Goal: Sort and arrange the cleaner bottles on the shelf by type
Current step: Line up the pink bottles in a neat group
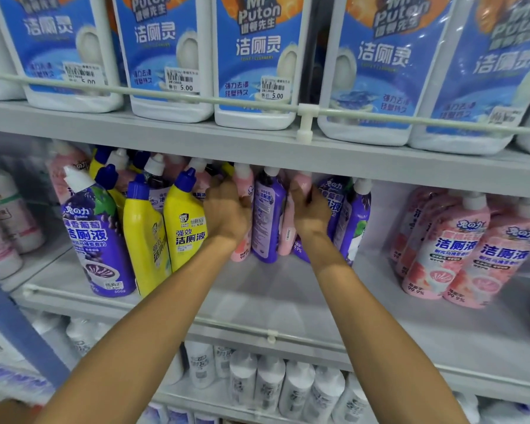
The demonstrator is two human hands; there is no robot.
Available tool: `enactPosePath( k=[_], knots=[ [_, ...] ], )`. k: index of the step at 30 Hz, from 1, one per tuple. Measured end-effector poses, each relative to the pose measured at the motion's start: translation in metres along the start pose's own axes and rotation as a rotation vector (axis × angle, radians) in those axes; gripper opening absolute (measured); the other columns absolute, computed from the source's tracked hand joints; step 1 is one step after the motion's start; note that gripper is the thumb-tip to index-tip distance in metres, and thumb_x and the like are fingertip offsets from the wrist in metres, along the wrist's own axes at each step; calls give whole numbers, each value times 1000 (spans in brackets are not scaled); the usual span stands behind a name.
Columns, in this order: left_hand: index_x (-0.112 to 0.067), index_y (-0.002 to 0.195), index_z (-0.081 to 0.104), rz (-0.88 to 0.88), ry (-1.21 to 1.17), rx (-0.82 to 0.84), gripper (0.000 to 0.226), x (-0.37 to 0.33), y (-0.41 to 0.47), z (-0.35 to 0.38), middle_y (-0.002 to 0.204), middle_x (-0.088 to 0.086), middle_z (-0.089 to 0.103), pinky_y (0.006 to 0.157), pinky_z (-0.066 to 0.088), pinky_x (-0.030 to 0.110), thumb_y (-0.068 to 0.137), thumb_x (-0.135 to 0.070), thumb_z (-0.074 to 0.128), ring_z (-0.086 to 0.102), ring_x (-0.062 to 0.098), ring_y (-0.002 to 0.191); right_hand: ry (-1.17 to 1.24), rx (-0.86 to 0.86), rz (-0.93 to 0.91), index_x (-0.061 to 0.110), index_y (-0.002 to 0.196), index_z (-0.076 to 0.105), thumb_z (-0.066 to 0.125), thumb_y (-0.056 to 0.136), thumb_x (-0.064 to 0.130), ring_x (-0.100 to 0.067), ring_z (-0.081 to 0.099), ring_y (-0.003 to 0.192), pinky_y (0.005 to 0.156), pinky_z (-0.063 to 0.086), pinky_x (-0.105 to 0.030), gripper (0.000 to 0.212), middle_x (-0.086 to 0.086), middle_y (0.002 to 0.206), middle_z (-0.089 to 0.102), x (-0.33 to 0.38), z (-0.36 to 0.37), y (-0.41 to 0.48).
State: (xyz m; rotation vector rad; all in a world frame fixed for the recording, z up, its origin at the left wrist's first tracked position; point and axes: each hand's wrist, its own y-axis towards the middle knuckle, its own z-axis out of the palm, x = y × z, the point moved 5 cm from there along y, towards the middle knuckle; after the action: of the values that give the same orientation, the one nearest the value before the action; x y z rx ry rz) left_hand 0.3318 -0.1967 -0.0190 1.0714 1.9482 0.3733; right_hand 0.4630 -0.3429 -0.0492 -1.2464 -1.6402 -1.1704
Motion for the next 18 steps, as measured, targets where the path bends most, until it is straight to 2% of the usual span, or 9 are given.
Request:
enactPosePath(
  k=[2, 4, 6, 8, 10, 12, 15, 16, 18],
  knots=[
    [3, 110, 66, -9, 30, 51, 30, 0, 1, -3, 119, 26, 64, 81, 49, 44, 90, -18, 70, 61, 45, 107, 1, 13, -40, 9, 122, 64, 56, 98, 59, -34, 67, 108, 91, 54, -40, 56, -13, 116, 73, -2, -6, -4],
    [-3, 107, 69, -31, 55, 89, 28, 3, 0, -8, 114, 21, 67, 77, 48, 39, 89, -24, 70, 63, 41, 104, 20, 35, -85, 10, 121, 65, 58, 99, 54, -27, 68, 104, 85, 51, -31, 50, -9, 113, 73, -4, -12, -12],
    [-7, 104, 70, -10, 56, 123, 27, 5, -7, -15, 103, 19, 69, 74, 47, 36, 88, -28, 72, 64, 40, 98, 46, 49, -121, 10, 114, 67, 60, 101, 46, -19, 67, 91, 76, 46, -18, 39, -3, 103, 73, -4, -20, -23],
    [-12, 105, 69, 32, 28, 151, 28, 9, -14, -21, 95, 15, 70, 73, 53, 39, 86, -32, 72, 64, 39, 91, 35, 58, -155, 13, 97, 65, 61, 102, 39, -4, 58, 70, 61, 39, -7, 27, 4, 82, 66, -1, -30, -33],
    [-20, 108, 68, 38, -106, 182, 28, 12, -24, -23, 93, 8, 72, 75, 56, 41, 83, -34, 70, 66, 33, 89, 4, 43, -184, 22, 74, 51, 61, 103, 34, -1, 49, 56, 55, 36, -11, 33, 9, 64, 50, 2, -40, -43],
    [-29, 115, 65, -47, -390, 236, 38, 17, -35, -19, 102, -2, 75, 81, 58, 40, 79, -42, 70, 70, 23, 94, -28, 40, -189, 23, 67, 41, 60, 103, 36, -6, 42, 51, 54, 35, -16, 43, 6, 57, 42, 1, -46, -53],
    [-27, 116, 65, -196, -595, 341, 43, 28, -56, 3, 108, -8, 75, 90, 59, 40, 75, -39, 75, 72, 11, 101, 80, 90, -156, 16, 78, 56, 54, 102, 51, -12, 54, 63, 67, 44, -22, 42, 0, 67, 58, -5, -43, -74],
    [-26, 116, 66, -228, -638, 366, 43, 33, -64, 12, 108, -9, 75, 94, 58, 42, 75, -36, 76, 72, 9, 102, 161, 96, -126, 15, 90, 64, 52, 100, 58, -14, 64, 78, 78, 49, -25, 46, -1, 81, 68, -12, -37, -81],
    [-23, 117, 70, -282, -714, 398, 47, 42, -78, 27, 107, -10, 77, 96, 58, 46, 73, -35, 79, 72, 8, 102, 283, 107, -86, 21, 116, 66, 51, 101, 59, -5, 66, 106, 95, 52, -24, 44, 9, 111, 72, -20, -23, -92]
  ],
)
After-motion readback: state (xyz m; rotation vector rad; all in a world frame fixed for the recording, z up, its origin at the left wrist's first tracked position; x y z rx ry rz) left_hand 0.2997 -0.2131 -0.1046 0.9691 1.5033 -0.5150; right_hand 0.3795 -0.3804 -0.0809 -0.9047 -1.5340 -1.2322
